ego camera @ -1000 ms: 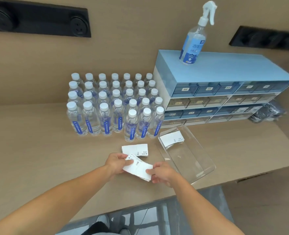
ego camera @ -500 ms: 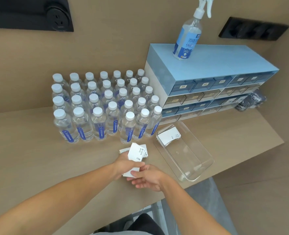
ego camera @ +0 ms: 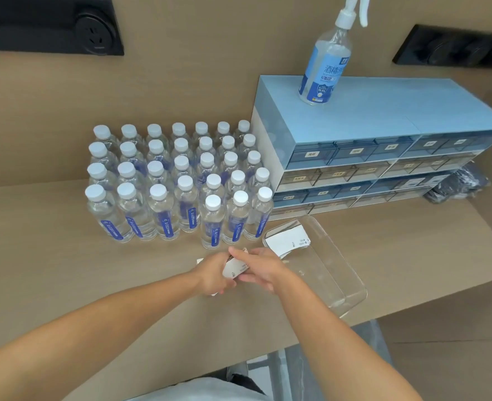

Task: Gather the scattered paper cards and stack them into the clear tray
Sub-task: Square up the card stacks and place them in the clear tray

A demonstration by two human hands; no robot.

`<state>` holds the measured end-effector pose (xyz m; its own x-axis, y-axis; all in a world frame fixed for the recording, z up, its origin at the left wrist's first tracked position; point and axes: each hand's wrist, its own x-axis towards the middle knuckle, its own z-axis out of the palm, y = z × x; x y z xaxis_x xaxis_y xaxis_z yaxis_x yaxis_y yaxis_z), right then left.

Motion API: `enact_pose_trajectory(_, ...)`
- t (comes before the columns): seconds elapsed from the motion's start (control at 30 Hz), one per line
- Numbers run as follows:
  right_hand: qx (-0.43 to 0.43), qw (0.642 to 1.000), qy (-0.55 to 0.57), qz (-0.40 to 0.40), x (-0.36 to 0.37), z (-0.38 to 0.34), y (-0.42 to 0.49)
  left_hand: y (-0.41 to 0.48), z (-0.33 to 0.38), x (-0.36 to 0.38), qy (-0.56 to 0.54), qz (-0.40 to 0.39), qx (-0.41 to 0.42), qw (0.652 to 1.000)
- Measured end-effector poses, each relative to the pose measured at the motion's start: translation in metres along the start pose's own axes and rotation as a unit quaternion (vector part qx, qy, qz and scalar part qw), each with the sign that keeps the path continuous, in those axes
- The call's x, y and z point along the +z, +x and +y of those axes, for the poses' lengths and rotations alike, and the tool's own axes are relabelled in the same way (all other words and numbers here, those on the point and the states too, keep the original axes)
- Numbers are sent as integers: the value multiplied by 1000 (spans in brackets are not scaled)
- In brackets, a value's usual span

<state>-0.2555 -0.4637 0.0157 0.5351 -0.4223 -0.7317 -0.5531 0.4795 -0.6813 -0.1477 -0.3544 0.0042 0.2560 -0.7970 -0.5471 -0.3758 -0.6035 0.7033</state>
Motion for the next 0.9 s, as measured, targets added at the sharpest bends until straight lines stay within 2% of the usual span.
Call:
enact_pose_trajectory(0.07,-16,998,37,41,0,2,7,1,6,1,-5,15,-12,1000)
enact_pose_trajectory(0.2,-9,995,98,31,-7,4,16,1,10,-6,-13,16,-24,999)
enact_pose_trajectory(0.37,34,988,141,47,-12,7,26,0,-2,-13,-158,50,-77,983)
enact_pose_trajectory(0.43,47,990,121,56,-12,7,29,-3,-9,-14,-230,81,-99,965)
enact_pose_trajectory(0.53,58,992,89,73,-10,3,31,-6,-17,-15,-387,92,-107,911)
enact_pose_trajectory(0.6,54,993,68,79,-9,0,32,-6,-19,-17,-430,120,-121,887)
enact_pose_trajectory(0.77,11,999,-23,24,-4,-3,30,1,-25,-19,-415,175,-165,877)
enact_pose_trajectory(0.9,-7,988,-140,69,-3,-4,36,7,-25,-18,-339,209,-214,892)
